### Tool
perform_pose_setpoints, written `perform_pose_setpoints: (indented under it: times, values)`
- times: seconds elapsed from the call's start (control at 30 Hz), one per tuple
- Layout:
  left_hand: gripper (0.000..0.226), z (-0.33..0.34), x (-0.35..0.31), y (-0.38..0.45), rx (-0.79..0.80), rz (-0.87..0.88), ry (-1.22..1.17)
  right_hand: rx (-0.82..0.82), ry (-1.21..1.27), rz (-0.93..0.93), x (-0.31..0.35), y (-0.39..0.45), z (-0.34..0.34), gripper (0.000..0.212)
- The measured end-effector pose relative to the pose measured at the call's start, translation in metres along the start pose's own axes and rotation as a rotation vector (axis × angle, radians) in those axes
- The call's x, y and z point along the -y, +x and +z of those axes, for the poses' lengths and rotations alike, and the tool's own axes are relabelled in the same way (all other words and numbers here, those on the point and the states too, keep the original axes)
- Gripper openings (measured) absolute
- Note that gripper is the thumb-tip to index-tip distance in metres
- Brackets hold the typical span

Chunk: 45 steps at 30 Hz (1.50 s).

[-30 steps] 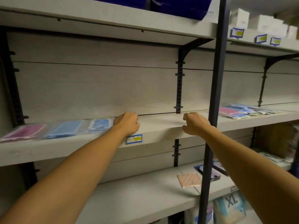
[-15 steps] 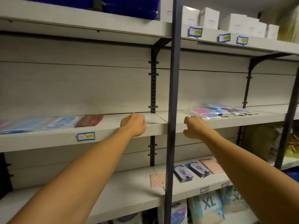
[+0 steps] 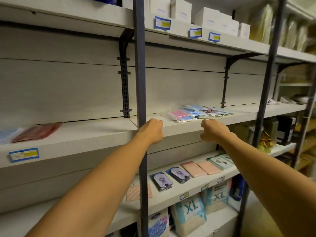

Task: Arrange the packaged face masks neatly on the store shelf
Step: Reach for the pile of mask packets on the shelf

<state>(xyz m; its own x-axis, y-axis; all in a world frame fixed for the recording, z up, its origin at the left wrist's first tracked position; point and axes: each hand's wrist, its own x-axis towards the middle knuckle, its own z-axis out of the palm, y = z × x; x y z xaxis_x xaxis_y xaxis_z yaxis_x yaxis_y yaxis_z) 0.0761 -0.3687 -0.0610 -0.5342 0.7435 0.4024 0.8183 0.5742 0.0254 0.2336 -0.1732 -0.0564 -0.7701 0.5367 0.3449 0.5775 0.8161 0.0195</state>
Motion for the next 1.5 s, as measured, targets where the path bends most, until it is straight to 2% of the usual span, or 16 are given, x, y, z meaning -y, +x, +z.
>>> perform_pose_setpoints:
  times: [0.23, 0.43, 0.63, 0.93, 1.3, 1.5]
  values:
    - [0.034, 0.019, -0.013, 0.048, 0.003, 0.010, 0.009, -0.002, -0.039, 0.068, -0.046, 0.036, 0.011, 0.041]
    - [0.039, 0.035, -0.013, 0.098, -0.008, -0.063, 0.014, -0.003, -0.056, 0.070, -0.068, 0.088, 0.035, 0.036]
    - [0.030, 0.051, 0.004, 0.163, -0.051, -0.143, 0.027, -0.063, -0.017, 0.096, -0.088, 0.148, 0.051, 0.013]
    - [0.022, 0.075, 0.007, 0.253, -0.043, -0.157, -0.067, -0.099, 0.051, 0.207, -0.120, 0.227, 0.068, 0.009]
    - [0.024, 0.101, 0.011, 0.310, -0.038, -0.208, -0.118, -0.185, 0.233, 0.239, -0.160, 0.297, 0.084, 0.023]
    - [0.028, 0.107, 0.014, 0.327, -0.062, -0.274, -0.097, -0.131, 0.270, 0.099, -0.171, 0.346, 0.100, 0.029]
